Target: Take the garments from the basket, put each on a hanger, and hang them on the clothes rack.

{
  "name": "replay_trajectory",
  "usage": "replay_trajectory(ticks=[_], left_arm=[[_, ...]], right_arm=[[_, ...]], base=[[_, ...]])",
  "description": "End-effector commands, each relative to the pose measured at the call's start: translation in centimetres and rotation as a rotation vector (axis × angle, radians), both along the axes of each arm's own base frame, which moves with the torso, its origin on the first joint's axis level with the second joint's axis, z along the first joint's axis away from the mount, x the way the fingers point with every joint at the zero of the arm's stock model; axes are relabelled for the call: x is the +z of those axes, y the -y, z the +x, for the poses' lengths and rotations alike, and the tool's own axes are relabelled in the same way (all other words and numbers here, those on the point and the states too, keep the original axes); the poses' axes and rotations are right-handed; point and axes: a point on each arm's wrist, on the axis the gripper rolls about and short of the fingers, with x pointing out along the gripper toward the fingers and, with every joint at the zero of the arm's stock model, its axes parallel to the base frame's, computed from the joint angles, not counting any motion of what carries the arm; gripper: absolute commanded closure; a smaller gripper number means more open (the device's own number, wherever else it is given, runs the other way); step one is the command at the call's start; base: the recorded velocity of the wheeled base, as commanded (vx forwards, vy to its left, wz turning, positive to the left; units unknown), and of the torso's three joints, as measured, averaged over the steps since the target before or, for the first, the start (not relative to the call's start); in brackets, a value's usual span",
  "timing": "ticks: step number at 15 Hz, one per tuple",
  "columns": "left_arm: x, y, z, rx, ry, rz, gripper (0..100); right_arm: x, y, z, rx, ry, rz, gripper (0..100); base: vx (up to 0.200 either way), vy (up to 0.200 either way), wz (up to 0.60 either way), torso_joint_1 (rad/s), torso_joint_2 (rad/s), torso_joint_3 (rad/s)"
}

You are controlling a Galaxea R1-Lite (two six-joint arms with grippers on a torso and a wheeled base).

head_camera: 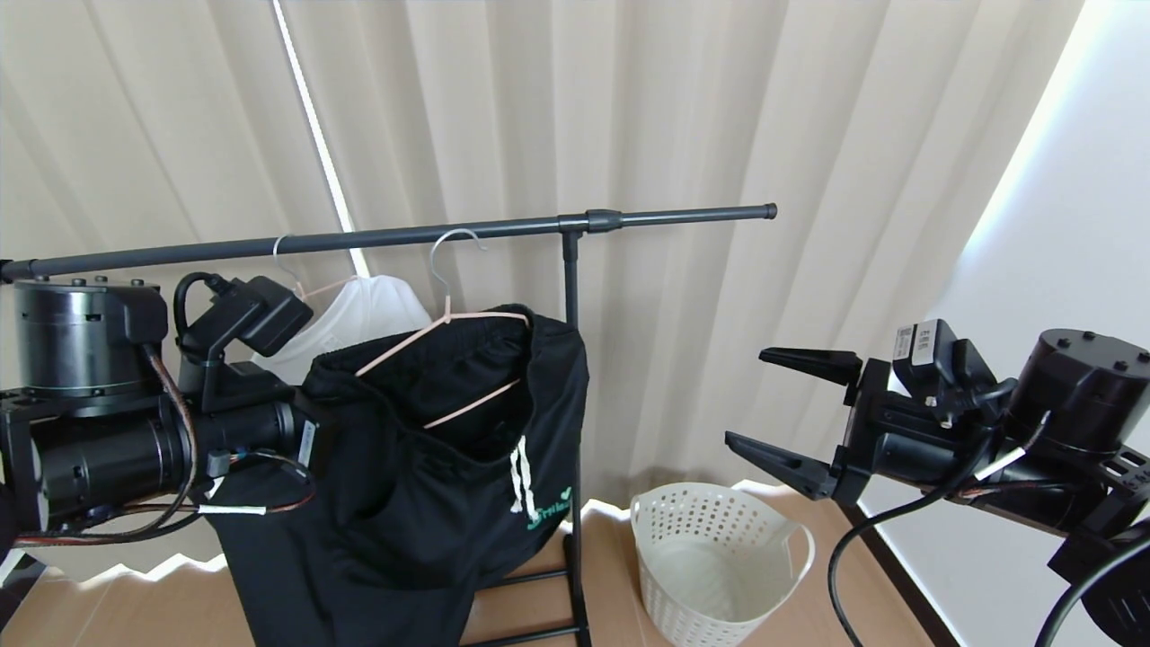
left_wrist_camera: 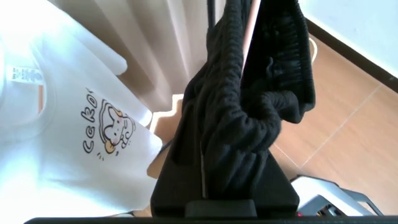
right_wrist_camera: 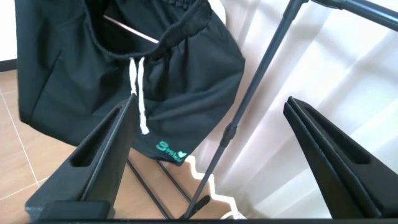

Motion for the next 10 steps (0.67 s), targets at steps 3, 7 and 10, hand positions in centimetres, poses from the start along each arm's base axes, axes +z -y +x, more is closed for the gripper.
replay_trajectory(ticks=[3, 7, 10], left_arm=[[-0.6, -1.1, 1.2, 0.051, -0.015, 0.003, 100], [-0.5, -1.9, 2.6, 0.113, -0.020, -0.008, 100], [-0.5, -1.8, 4.4, 0.172, -0.035, -0.044, 100]], right_arm=[[-0.2, 0.0, 0.0, 0.001, -0.006, -0.002, 0], [-0.2, -0.2, -0.1, -0.003, -0.009, -0.004, 0], [-0.2, -0.2, -0.1, -0.014, -0.006, -0.005, 0]], base=[[0.000, 0.000, 0.00, 0.000, 0.00, 0.000], [0.000, 0.000, 0.00, 0.000, 0.00, 0.000], [0.000, 0.000, 0.00, 0.000, 0.00, 0.000]])
